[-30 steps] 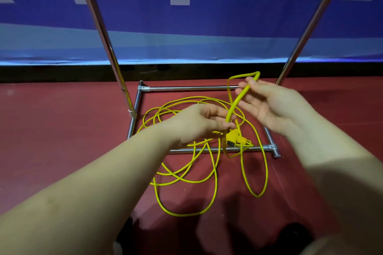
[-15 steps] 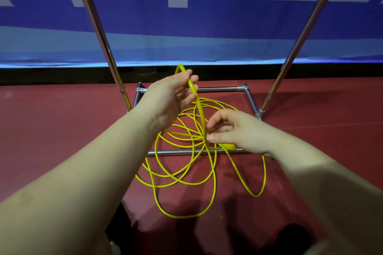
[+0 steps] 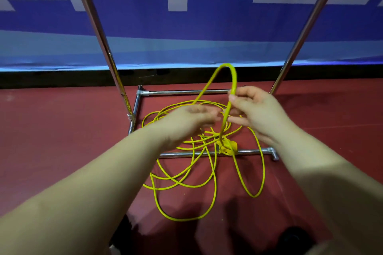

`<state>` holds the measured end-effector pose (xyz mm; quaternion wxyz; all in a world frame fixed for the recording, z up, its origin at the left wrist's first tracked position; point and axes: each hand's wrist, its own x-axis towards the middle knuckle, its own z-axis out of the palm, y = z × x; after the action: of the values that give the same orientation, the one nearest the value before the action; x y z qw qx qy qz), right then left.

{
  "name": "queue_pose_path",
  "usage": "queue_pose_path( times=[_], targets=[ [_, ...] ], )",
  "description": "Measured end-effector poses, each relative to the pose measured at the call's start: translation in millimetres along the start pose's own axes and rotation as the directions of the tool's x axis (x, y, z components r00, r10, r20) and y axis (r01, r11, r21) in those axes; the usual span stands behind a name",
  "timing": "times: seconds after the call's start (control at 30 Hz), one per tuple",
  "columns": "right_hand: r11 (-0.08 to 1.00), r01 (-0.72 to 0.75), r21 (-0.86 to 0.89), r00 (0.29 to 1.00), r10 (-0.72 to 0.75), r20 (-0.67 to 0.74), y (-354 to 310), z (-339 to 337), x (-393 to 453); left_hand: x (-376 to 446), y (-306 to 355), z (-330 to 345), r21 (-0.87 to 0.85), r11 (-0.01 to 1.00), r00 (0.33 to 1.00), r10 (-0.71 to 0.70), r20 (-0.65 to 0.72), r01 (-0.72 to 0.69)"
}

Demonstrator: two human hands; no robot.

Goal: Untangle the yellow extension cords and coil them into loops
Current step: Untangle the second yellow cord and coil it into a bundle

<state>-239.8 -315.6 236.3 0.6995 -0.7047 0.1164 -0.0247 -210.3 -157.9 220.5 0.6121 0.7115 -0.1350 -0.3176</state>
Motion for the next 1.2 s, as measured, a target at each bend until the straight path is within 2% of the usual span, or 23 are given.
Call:
queue_pose_path(
  times=[0.07,0.2,0.3,0.37,0.43,0.53,0.63,0.73,0.83,0.9,1.0,1.1,1.2],
  targets=[
    [0.992,-0.034,0.121,0.998,0.039,-0.042,-5,-3,1,-1,-6,12,0.084,0.995,0.997,0.037,0.073,-0.043],
    [0.961,-0.044,0.274,0.998,0.052,-0.023,-10,-4,1,7,-10,13,0.192,0.969,0.985,0.168,-0.039,-0.157],
    [0.96,-0.028,0.278,0.999,0.022,0.024,-10,-2,1,8,-8,15,0.191,0.957,0.97,0.234,-0.072,-0.217],
    [0.985,-0.041,0.169,0.997,0.028,0.077,-7,-2,0,9,-5,16,0.124,0.962,0.955,0.259,-0.145,-0.242],
    [0.994,-0.043,-0.104,0.987,0.059,0.15,2,-1,-2,9,1,13,-0.038,0.967,0.939,0.234,-0.251,-0.251],
    [0.892,0.015,-0.451,0.944,0.136,0.3,19,4,-5,10,13,2,-0.29,0.917,0.917,0.157,-0.368,-0.274],
    [0.812,0.126,-0.57,0.945,0.077,0.318,26,7,-3,7,17,-2,-0.4,0.876,0.922,0.114,-0.369,-0.268],
    [0.751,0.209,-0.626,0.963,-0.047,0.266,24,7,-2,4,15,-3,-0.426,0.867,0.937,0.117,-0.328,-0.257],
    [0.857,0.191,-0.478,0.964,-0.071,0.258,15,13,-7,2,10,-6,-0.387,0.9,0.96,0.101,-0.261,-0.2],
    [0.937,0.13,-0.325,0.969,-0.051,0.241,7,16,-11,0,3,-5,-0.217,0.974,0.99,0.042,-0.134,-0.071],
    [0.993,0.07,-0.1,0.991,-0.058,0.124,-6,12,-11,-5,-3,-1,-0.059,0.993,0.992,-0.097,0.083,0.102],
    [0.997,0.027,0.077,0.999,-0.025,-0.032,-13,2,-6,-6,-6,-1,0.05,0.993,0.988,-0.111,0.111,0.106],
    [0.985,0.006,0.174,0.996,0.01,-0.094,-14,-4,-1,-5,-4,1,0.03,0.998,0.994,-0.054,0.092,0.052]
  ],
)
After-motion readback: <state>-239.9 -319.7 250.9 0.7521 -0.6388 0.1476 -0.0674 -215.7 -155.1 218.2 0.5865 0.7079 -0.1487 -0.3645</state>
